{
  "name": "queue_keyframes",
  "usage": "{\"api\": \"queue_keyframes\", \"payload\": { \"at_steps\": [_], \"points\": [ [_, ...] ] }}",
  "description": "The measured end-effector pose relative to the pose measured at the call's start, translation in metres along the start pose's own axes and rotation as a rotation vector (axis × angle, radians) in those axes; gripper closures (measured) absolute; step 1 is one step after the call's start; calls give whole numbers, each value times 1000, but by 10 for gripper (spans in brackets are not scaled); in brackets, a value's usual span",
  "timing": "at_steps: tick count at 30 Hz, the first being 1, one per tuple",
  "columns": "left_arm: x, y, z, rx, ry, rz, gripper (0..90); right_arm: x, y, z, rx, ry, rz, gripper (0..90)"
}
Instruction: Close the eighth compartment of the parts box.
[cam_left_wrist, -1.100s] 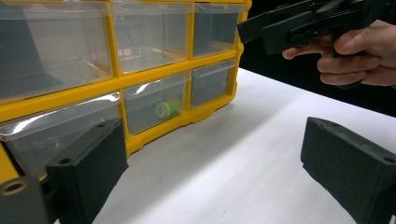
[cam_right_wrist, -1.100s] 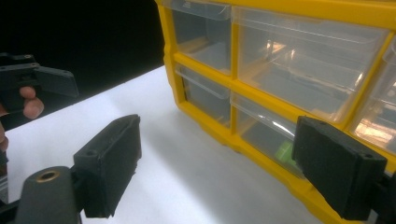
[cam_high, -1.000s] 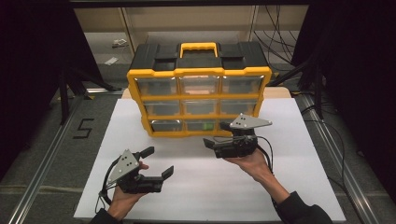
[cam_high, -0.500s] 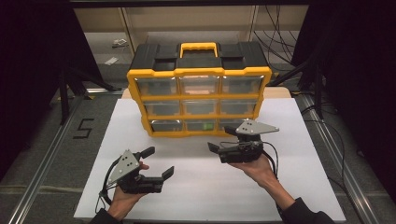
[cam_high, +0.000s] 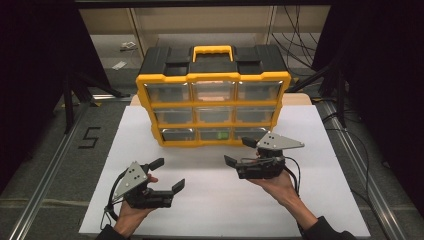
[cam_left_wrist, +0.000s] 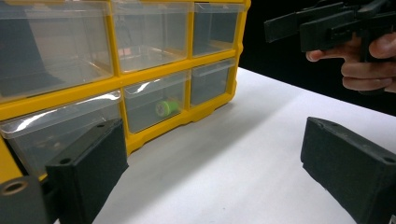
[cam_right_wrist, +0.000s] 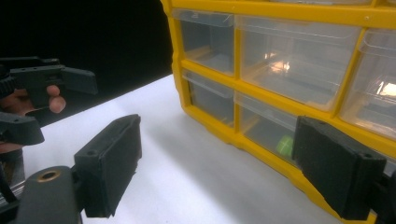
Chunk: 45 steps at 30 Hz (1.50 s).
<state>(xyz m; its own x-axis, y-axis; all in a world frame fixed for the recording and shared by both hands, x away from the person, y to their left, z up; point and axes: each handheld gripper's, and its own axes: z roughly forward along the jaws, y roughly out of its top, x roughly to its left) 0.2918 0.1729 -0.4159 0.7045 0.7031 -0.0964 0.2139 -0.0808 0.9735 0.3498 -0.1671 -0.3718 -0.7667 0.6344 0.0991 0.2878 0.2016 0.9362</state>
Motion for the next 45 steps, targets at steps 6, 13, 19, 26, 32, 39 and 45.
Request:
{"api": "queue_keyframes", "payload": {
  "at_steps": [6, 13, 19, 26, 32, 39, 45],
  "points": [
    [0, 0, 0, 3, 0, 2, 68, -1, -4, -6, -17, -4, 6, 169],
    [-1, 0, 1, 6, -2, 2, 68, -2, -9, -17, -44, -22, 16, 169],
    [0, 0, 1, 6, -1, -1, 68, -3, -13, -28, -61, -32, 25, 169],
    [0, 0, 1, 6, -2, 2, 68, -2, -17, -36, -72, -46, 27, 168],
    [0, 0, 1, 6, -1, -1, 68, -1, -20, -42, -88, -52, 25, 168],
    [0, 0, 1, 8, -2, 3, 68, -1, -24, -49, -96, -66, 32, 163],
    [0, 0, 1, 8, -4, 2, 68, 0, -29, -53, -86, -72, 36, 162]
  ]
}}
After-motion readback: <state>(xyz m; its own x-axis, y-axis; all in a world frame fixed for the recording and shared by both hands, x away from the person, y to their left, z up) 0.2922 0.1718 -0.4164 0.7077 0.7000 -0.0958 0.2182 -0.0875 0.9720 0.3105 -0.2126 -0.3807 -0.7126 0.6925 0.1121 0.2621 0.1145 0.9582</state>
